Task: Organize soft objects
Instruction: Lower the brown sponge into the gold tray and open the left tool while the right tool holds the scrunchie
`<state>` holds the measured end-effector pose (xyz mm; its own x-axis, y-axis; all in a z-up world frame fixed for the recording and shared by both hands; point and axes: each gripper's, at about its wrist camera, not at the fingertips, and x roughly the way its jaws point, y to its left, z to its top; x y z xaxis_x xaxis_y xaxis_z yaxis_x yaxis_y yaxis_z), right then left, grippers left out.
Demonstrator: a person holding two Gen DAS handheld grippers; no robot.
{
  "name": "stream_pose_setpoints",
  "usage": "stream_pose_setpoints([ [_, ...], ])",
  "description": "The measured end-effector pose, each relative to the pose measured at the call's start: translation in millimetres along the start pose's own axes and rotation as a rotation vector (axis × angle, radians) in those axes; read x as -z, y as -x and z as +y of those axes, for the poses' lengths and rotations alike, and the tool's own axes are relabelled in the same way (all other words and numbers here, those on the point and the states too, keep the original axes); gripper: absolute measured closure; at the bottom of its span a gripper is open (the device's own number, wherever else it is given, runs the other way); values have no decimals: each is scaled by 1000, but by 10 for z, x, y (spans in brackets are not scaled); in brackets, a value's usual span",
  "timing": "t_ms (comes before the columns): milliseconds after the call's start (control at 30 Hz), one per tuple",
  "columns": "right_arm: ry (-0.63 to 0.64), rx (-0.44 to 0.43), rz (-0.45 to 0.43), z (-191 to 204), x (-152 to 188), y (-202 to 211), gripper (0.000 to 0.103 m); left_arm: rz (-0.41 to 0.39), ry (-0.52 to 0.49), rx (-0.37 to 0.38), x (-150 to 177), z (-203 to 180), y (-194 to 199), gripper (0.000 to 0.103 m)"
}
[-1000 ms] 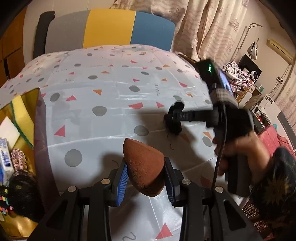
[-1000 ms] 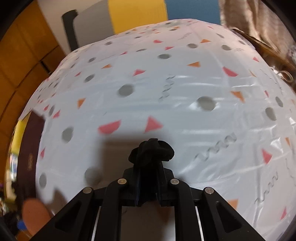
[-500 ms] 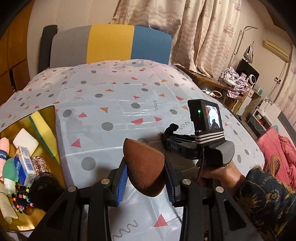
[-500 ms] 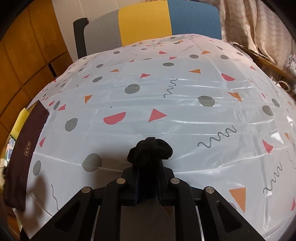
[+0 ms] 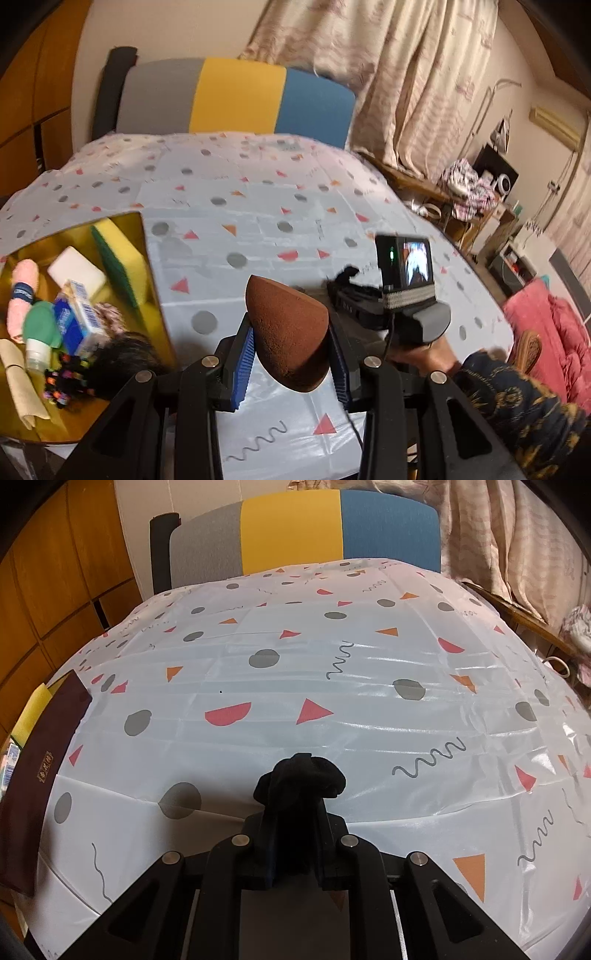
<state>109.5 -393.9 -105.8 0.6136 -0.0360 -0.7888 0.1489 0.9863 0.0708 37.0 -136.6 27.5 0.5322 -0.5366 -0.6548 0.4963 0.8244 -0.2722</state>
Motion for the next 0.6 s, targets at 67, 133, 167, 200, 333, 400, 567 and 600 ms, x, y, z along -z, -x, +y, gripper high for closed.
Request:
stream_pose_setpoints([
  [67, 1, 1, -1, 0, 0, -2, 88, -21, 33, -4, -46, 124, 121, 67],
  [133, 1, 0, -2, -6, 0, 0, 88, -48, 62, -24, -84, 261, 241, 67],
  [167, 1, 0, -2, -5, 0, -1, 88, -61, 77, -40, -101, 343, 302, 67],
  [200, 0, -1, -3, -8, 0, 0, 88, -70, 92, -51, -111, 429, 357, 67],
  [333, -2, -3, -4, -1, 0, 5, 88, -96, 159, -145, -63, 885, 614, 67],
  [400, -3, -4, -5, -4, 2, 4, 88, -98, 196, -202, 1, 1119, 729, 67],
  [567, -6, -7, -7, -6, 2, 6, 88, -95, 307, -331, 259, 1661, 974, 67],
  [600, -6, -7, -7, -5, 2, 8, 88, -89, 330, -344, 317, 1740, 996, 67],
])
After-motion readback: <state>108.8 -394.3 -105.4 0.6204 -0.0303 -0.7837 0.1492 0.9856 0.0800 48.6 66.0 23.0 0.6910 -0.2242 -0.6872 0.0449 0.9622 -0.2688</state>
